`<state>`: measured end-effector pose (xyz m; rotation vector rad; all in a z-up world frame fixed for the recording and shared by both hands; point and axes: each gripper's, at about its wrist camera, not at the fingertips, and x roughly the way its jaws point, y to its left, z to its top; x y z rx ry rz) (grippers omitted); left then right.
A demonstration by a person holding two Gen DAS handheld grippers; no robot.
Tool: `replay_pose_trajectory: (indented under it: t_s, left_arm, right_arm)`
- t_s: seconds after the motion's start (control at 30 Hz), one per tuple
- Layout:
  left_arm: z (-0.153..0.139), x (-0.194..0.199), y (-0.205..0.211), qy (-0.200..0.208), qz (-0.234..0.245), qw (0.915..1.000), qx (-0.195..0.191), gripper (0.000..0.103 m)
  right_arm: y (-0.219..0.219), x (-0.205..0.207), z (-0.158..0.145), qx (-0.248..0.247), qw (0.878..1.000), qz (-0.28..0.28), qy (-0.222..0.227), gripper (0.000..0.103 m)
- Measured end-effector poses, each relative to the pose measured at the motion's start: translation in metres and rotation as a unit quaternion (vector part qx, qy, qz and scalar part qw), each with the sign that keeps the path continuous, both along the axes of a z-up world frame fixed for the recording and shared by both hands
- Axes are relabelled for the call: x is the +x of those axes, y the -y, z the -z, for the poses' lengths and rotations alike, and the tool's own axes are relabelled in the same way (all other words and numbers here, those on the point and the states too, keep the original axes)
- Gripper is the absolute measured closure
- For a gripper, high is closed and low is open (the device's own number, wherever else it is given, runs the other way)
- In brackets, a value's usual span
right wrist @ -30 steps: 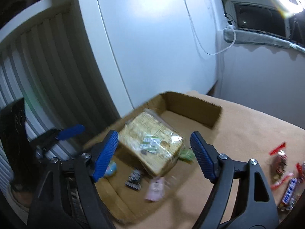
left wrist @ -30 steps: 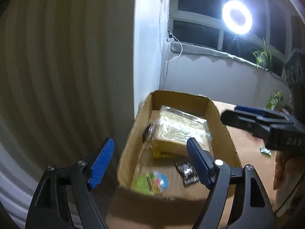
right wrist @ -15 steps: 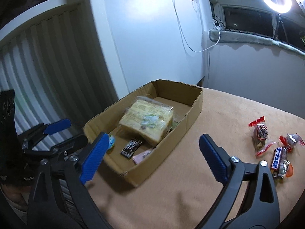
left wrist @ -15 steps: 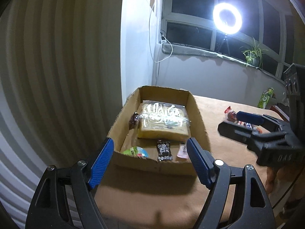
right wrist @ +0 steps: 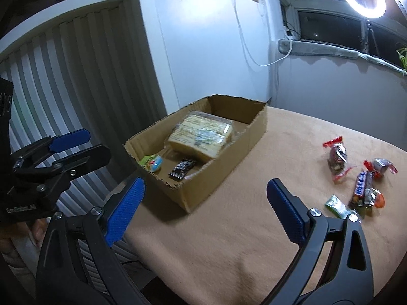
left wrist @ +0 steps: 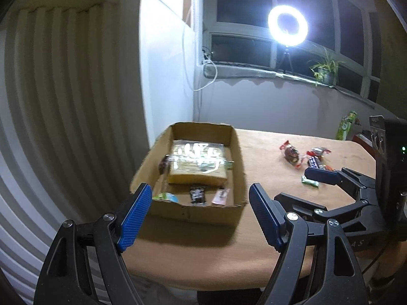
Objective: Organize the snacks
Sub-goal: 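Move both open tools back over the remaining snacks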
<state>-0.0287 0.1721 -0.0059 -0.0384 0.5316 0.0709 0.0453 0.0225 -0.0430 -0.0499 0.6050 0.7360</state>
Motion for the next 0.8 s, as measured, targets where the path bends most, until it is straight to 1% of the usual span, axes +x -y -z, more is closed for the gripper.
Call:
replay_pose_trajectory:
  t_s: [0.4, 0.8]
  left_arm:
    - [0.007, 0.01, 0.036, -0.018, 0.031, 0.9993, 0.007, 0.024]
    - [0.023, 0.035, 0.077, -0.05, 0.069, 0.9964, 0.005, 0.024]
  right_arm:
    - [0.048, 0.006, 0.0, 0.018, 0.999, 0.041, -0.002, 0.004]
    - [0.103, 0.036, 0.012, 0.034, 0.995, 0.095, -0.017, 0.004]
